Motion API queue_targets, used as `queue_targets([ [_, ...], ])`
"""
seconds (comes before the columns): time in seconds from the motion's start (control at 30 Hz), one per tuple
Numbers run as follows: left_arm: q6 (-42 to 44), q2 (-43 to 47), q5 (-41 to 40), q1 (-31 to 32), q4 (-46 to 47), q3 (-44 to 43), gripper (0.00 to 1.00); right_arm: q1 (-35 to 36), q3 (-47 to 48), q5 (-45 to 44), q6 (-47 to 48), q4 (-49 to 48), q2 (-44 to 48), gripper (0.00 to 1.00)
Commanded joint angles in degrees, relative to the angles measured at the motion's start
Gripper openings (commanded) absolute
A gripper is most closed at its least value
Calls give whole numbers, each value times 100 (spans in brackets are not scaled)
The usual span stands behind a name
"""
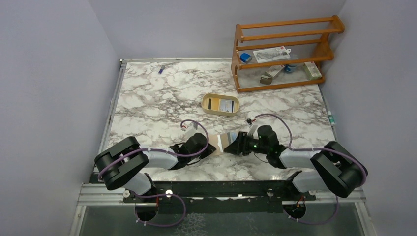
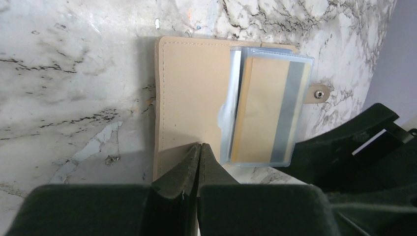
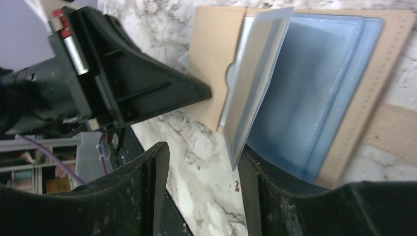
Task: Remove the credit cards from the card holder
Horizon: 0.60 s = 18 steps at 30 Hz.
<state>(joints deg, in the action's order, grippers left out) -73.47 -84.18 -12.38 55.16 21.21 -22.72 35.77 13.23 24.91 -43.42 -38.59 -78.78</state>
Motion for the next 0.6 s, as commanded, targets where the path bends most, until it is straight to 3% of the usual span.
queue_targets([
  [0.0,166,-398,-158,22,-1035,172,0,44,109,593,236,624,501,58],
  [0.2,175,-346,-177,22,-1064,195,0,69,427,494,343,735,487,59],
  [0.57,133,82,-353,22,-1476,319,0,176,919,714,217,-283,-945,58],
])
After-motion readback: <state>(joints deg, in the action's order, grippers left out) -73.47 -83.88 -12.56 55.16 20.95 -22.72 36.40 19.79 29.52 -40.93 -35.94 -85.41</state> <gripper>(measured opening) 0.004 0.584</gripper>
